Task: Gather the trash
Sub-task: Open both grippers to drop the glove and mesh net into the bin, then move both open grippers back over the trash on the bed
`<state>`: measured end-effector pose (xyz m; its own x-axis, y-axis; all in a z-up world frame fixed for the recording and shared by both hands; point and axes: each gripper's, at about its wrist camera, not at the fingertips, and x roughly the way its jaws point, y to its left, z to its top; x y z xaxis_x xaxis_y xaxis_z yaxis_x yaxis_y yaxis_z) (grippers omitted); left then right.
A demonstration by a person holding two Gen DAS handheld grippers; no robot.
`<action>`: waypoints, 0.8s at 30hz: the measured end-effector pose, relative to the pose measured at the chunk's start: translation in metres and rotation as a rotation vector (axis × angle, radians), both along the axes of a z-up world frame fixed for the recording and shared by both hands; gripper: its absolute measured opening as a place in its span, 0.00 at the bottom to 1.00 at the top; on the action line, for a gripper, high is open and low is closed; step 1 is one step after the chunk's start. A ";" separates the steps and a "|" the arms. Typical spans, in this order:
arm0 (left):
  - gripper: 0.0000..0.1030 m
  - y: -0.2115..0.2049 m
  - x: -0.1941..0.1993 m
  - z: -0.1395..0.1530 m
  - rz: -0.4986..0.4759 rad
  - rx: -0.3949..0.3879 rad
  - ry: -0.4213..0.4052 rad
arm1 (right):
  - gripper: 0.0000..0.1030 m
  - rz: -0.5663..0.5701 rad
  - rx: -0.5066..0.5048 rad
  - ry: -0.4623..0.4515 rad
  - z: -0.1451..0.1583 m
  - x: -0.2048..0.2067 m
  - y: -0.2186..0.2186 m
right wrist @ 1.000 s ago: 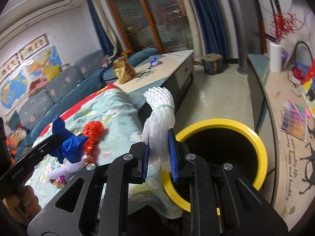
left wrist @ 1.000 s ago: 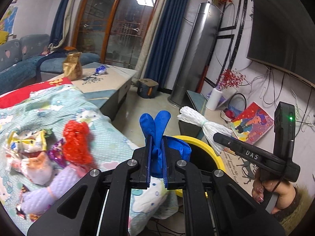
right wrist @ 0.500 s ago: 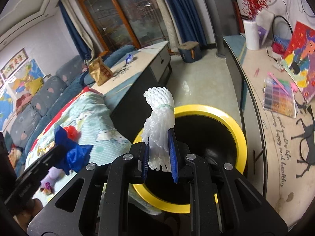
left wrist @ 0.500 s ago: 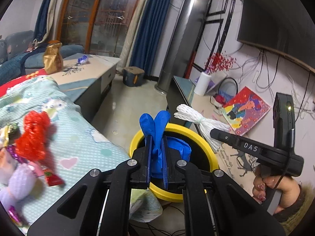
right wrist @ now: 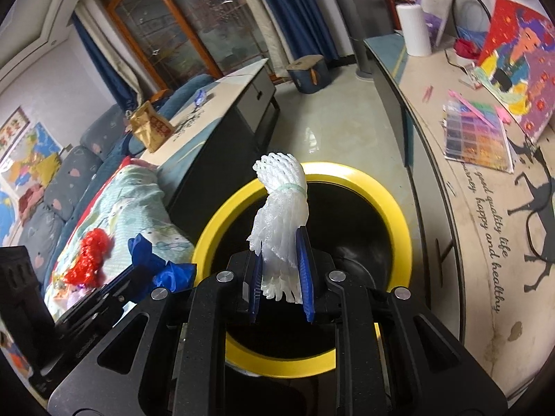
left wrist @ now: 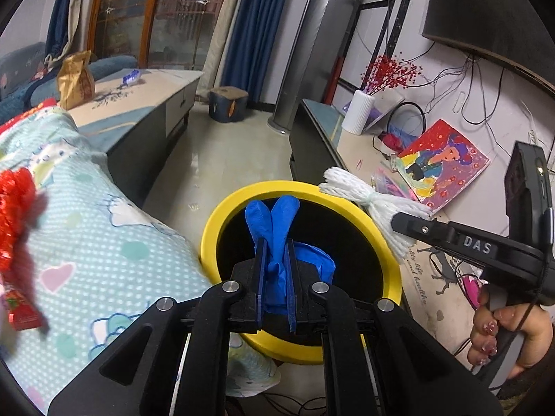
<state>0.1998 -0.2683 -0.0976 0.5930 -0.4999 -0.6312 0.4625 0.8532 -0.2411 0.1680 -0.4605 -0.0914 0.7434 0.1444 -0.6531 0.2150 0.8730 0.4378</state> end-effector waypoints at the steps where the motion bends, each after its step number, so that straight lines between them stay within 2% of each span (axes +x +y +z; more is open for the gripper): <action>1: 0.13 -0.001 0.003 -0.003 -0.003 -0.007 0.006 | 0.16 -0.007 0.003 0.006 -0.002 0.000 -0.002; 2: 0.26 -0.003 0.005 -0.006 -0.007 -0.010 0.009 | 0.17 -0.017 0.008 0.014 -0.005 0.000 -0.003; 3: 0.55 -0.004 0.008 -0.008 -0.010 -0.012 0.014 | 0.23 -0.025 0.014 0.024 -0.008 0.000 -0.004; 4: 0.68 -0.004 0.011 -0.010 -0.010 -0.023 0.019 | 0.31 -0.027 0.021 0.034 -0.011 0.001 -0.005; 5: 0.77 -0.002 0.012 -0.011 -0.010 -0.036 0.020 | 0.36 -0.030 0.021 0.038 -0.013 0.001 -0.005; 6: 0.79 0.001 0.013 -0.011 -0.008 -0.048 0.023 | 0.45 -0.042 0.018 0.042 -0.014 0.000 -0.004; 7: 0.83 0.003 0.013 -0.012 -0.001 -0.049 0.027 | 0.48 -0.047 0.018 0.040 -0.014 0.001 -0.004; 8: 0.92 0.008 0.013 -0.011 0.018 -0.046 0.032 | 0.48 -0.048 0.018 0.041 -0.015 0.001 -0.003; 12: 0.93 0.030 0.002 0.000 0.060 -0.071 0.013 | 0.53 -0.043 0.009 0.031 -0.014 0.000 0.002; 19: 0.94 0.082 -0.034 0.037 0.177 -0.016 -0.111 | 0.60 0.030 -0.033 -0.056 0.007 -0.004 0.037; 24: 0.94 0.121 -0.050 0.059 0.278 -0.007 -0.171 | 0.61 0.125 -0.074 -0.119 0.025 -0.008 0.073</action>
